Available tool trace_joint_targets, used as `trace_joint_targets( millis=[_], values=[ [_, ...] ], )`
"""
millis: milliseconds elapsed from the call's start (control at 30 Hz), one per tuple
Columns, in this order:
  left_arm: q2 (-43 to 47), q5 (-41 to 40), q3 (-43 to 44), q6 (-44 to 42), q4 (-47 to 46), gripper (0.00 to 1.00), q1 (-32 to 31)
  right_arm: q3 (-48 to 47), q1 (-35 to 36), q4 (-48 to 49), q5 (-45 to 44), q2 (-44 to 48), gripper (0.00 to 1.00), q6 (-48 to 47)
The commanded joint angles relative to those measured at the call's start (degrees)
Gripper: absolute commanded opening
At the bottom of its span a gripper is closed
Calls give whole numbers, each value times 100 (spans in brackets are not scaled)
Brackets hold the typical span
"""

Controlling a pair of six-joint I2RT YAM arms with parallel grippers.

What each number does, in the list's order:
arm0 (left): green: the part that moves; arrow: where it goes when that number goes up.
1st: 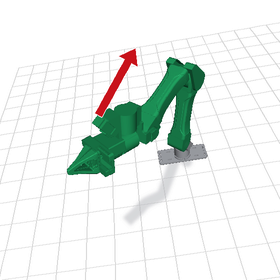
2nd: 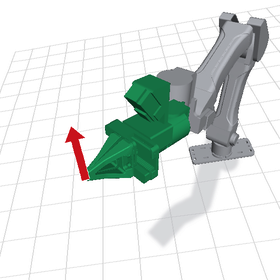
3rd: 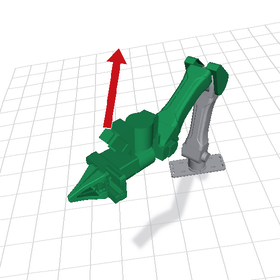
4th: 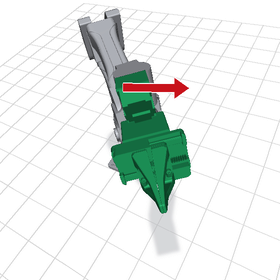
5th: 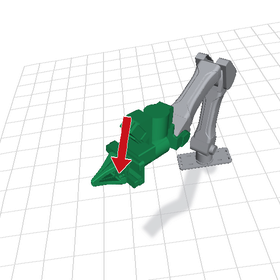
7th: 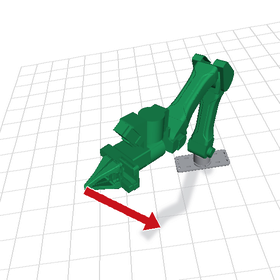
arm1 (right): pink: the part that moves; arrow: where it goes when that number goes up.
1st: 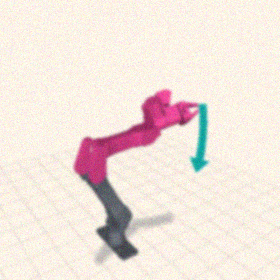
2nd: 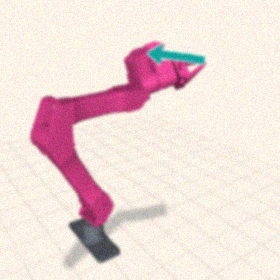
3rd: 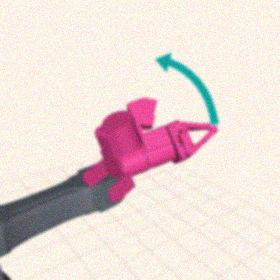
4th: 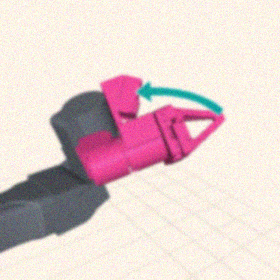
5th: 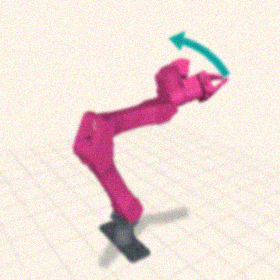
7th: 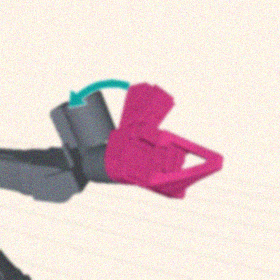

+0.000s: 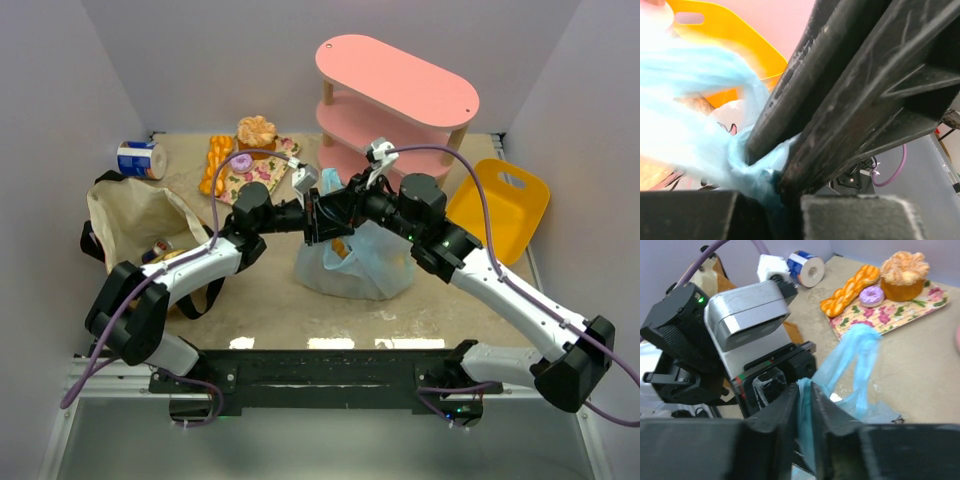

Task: Place the mixed food into the grocery bags and tie them

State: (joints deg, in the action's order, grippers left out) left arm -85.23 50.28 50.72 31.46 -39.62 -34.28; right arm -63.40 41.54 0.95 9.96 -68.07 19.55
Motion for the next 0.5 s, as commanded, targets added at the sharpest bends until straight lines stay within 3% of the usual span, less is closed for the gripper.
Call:
trace_joint_targets(
  millis=[0,300,467],
  values=[
    [-11,-89,17,-9,-275,0,-35,-68,38,38,-108,276,33,76],
    [-38,192,43,-307,-161,0,-35,-551,-23,-551,-380,488,72,-30],
    [-99,719,254,-1008,496,0,-87,-1008,-356,-1070,-241,471,76,22]
  ],
)
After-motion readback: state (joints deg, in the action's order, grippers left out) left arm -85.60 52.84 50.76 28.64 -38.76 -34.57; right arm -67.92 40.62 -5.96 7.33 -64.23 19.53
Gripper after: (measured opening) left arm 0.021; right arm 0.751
